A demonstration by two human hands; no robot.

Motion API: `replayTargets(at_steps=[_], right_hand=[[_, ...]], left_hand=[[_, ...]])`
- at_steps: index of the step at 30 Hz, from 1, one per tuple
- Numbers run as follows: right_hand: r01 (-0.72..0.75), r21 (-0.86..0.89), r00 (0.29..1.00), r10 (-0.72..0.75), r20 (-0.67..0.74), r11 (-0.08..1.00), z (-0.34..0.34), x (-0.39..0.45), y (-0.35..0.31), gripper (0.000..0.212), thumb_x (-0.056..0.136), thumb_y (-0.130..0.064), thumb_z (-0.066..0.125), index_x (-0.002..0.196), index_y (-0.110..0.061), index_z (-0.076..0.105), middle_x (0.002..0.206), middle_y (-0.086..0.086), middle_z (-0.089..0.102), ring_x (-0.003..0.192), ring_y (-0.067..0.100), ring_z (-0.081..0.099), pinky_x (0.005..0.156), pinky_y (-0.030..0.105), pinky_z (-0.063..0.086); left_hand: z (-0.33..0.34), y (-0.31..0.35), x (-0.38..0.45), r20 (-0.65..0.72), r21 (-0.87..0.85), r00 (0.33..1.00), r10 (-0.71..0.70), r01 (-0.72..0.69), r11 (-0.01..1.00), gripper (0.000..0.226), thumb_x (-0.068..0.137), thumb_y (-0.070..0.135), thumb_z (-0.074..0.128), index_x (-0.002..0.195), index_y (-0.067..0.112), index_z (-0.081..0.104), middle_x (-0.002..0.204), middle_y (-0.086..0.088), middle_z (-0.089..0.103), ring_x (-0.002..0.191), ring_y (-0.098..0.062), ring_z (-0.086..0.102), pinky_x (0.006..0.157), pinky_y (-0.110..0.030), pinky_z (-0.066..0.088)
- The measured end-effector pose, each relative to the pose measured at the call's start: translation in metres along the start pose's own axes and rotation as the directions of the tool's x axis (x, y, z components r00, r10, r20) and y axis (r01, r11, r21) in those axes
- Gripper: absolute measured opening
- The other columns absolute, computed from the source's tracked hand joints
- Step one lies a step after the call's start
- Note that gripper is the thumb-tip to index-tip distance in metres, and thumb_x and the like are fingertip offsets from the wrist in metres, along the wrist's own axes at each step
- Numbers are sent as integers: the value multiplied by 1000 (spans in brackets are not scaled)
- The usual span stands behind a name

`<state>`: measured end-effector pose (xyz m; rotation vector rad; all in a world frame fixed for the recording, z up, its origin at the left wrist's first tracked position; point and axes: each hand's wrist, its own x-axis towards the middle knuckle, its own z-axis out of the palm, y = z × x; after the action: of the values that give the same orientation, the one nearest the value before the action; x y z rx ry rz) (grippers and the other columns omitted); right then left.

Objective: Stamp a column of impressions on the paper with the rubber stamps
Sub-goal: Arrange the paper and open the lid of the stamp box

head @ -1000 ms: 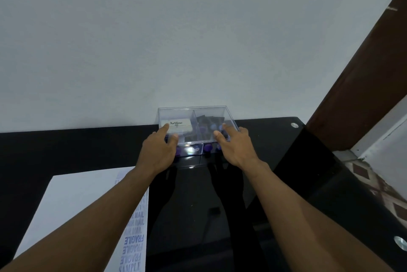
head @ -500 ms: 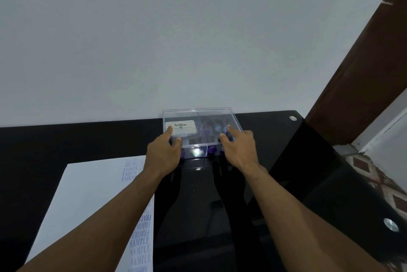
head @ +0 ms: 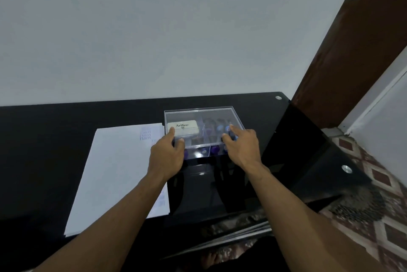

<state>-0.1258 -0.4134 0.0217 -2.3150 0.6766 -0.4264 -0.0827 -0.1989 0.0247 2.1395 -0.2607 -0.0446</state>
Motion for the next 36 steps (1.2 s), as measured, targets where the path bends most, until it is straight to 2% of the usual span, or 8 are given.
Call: replayTargets(at_steps=[8,11,18,21,27,29,33,36], right_hand=[[32,4,999,-32,3,999,-10,-62,2,39,91,-43,57,126,-27,65,123,11,51,84,12,57,75,21,45],[42,10,999,-42,-11,999,-10,-74,4,44,92,-43,59,132,-27,61,125,11,50,89,14,59,80,23,46],[32,11,999,-32,-15,999,-16,-90,6,45,93,-43,59,135,-27,58,129,11,50,86,7,56,77,20,45],[38,-12,999,-38,-6,999,-18,-94,5,45,95,-42,59,137,-25,57,134,12,44,89,9,51,81,22,43],[46,-26,999,-46,11,999,-13,-97,11,40,94,-44,57,128,-25,63,130,11,51,84,2,46,76,15,40],[39,-24,999,-38,26,999,-16,-99,9,42,95,-41,58,135,-25,58,134,11,45,85,3,41,78,17,37],[62,-60,998,-61,25,996,-19,-100,5,44,93,-40,58,135,-26,56,135,11,40,107,13,43,86,23,38],[73,-118,997,-71,24,990,-21,-93,-1,41,91,-40,59,130,-25,59,137,9,37,121,23,42,94,32,41]], left_hand=[[-13,-11,-58,-20,2,1000,6,-6,1000,54,106,32,49,155,13,36,152,-8,49,134,-30,50,105,-31,45],[-15,-15,-69,-12,-9,1000,-3,3,1000,55,105,32,50,155,14,35,153,-8,47,135,-30,49,107,-34,43],[-17,-17,-80,2,-37,1000,-2,2,999,56,105,32,51,155,13,36,153,-6,47,137,-29,46,108,-32,41],[-17,-20,-83,9,-27,1000,-4,4,1000,56,105,33,50,155,14,35,153,-6,47,138,-29,46,109,-34,41],[-16,-23,-87,7,-9,1000,2,-2,1000,57,104,33,53,155,13,37,153,-8,47,137,-29,46,110,-36,41],[-17,-24,-86,7,-6,1000,7,-7,1000,57,103,32,55,154,12,38,153,-9,47,138,-30,46,110,-37,42],[-19,-21,-79,-34,23,999,22,-22,999,51,98,24,64,145,7,50,148,-13,49,135,-32,46,105,-33,44],[-22,-16,-66,-74,83,997,23,-17,996,45,94,22,69,135,5,58,141,-15,54,129,-33,51,92,-23,45]])
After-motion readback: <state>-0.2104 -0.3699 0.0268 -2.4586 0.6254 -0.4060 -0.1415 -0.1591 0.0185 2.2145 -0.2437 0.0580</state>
